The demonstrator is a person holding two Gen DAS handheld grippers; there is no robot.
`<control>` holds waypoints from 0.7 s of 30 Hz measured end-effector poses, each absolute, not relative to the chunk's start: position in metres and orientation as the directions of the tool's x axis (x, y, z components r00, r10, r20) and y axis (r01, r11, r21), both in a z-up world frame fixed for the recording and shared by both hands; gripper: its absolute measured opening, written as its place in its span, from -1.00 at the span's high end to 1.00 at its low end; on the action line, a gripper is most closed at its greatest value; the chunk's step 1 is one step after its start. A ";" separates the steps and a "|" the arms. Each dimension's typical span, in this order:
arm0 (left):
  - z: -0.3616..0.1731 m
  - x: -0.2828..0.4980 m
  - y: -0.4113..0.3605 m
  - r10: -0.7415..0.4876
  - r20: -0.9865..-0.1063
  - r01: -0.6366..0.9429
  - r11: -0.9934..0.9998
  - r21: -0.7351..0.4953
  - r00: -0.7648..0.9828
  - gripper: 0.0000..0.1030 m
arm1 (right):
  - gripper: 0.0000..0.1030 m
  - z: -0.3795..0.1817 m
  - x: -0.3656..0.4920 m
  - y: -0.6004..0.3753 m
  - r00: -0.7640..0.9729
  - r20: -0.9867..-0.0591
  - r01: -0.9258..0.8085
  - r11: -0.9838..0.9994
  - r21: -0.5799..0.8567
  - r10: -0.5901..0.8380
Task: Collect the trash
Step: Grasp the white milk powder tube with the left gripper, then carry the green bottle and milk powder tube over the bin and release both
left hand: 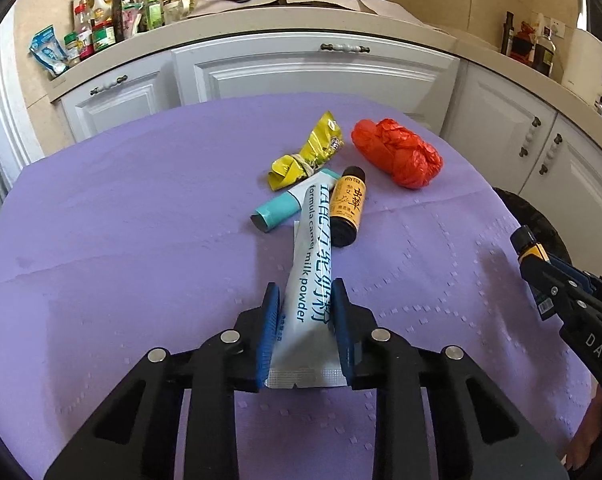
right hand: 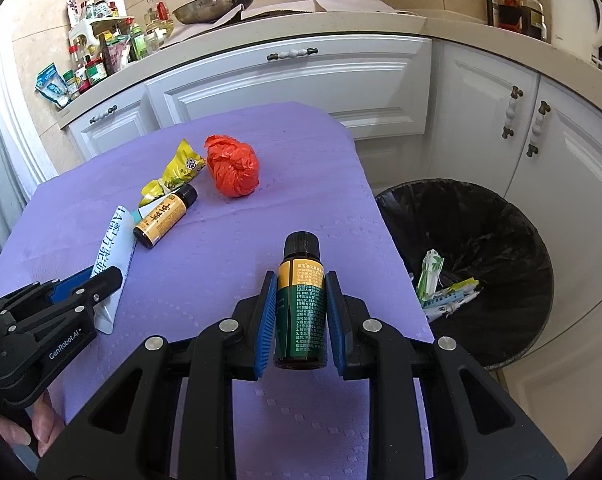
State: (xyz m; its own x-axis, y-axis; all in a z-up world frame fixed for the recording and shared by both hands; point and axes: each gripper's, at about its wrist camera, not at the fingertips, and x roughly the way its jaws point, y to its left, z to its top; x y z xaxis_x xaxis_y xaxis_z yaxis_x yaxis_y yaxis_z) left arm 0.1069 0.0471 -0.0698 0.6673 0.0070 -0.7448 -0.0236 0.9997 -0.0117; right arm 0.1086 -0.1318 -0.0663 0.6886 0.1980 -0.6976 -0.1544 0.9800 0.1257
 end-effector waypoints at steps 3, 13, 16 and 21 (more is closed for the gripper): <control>-0.069 0.106 0.047 0.002 -0.742 -0.015 1.000 -0.011 0.671 0.54 | 0.55 -0.067 0.108 -0.132 0.688 -0.698 -0.155 0.980 0.123 0.197; -0.063 0.101 0.047 0.014 -0.722 -0.021 1.000 -0.002 0.692 0.60 | 0.55 -0.067 0.106 -0.127 0.691 -0.696 -0.159 0.980 0.117 0.195; -0.059 0.097 0.046 0.014 -0.717 -0.024 1.000 -0.004 0.697 0.60 | 0.55 -0.064 0.104 -0.126 0.695 -0.692 -0.158 0.981 0.116 0.194; -0.051 0.091 0.043 0.016 -0.697 -0.021 1.000 0.002 0.717 0.61 | 0.55 -0.059 0.102 -0.127 0.703 -0.686 -0.155 0.981 0.112 0.190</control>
